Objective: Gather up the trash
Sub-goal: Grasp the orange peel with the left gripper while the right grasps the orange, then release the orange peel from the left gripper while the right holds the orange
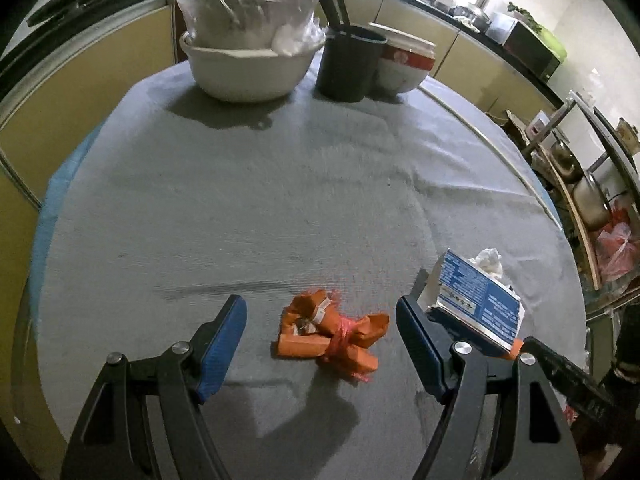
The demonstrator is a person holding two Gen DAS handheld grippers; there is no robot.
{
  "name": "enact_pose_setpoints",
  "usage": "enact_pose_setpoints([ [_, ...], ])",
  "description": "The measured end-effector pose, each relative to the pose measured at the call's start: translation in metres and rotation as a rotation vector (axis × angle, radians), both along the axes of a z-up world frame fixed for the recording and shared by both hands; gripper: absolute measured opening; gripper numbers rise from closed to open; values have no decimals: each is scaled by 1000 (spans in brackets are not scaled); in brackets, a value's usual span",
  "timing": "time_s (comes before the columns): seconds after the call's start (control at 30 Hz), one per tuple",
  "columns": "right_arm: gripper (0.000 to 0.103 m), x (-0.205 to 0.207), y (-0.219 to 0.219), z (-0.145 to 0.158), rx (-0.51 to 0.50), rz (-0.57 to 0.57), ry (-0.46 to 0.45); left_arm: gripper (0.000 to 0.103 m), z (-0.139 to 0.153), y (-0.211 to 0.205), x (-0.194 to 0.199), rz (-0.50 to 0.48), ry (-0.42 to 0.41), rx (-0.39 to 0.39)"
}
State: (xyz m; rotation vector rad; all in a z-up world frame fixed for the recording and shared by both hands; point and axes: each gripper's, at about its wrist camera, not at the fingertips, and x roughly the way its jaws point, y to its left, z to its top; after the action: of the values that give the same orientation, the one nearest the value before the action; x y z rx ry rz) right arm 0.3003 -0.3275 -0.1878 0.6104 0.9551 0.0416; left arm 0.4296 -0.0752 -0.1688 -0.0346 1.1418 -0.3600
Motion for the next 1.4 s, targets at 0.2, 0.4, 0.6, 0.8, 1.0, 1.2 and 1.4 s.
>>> enact_pose_setpoints([
  [0.2, 41, 4, 12, -7, -37, 42, 15, 76, -19, -10, 4, -7, 26, 34],
  [0.4, 39, -4, 11, -6, -38, 35, -7, 43, -29, -6, -1, -17, 44, 19],
  [0.6, 38, -25, 3, 6, -27, 16, -51, 36, -22, 7, -19, -27, 29, 7],
  [0.8, 38, -59, -4, 21, -9, 6, -96, 8, -12, 22, -47, -29, 21, -6],
  [1.0, 38, -94, -4, 27, 7, -3, -113, 8, -9, 32, -85, -70, 35, 0],
  [1.2, 38, -126, -4, 26, 20, -15, -115, 36, 2, 33, -124, -165, -18, 36],
  [1.4, 38, -146, -7, 25, 51, -37, -122, 75, 26, 21, -101, -207, -236, 171],
])
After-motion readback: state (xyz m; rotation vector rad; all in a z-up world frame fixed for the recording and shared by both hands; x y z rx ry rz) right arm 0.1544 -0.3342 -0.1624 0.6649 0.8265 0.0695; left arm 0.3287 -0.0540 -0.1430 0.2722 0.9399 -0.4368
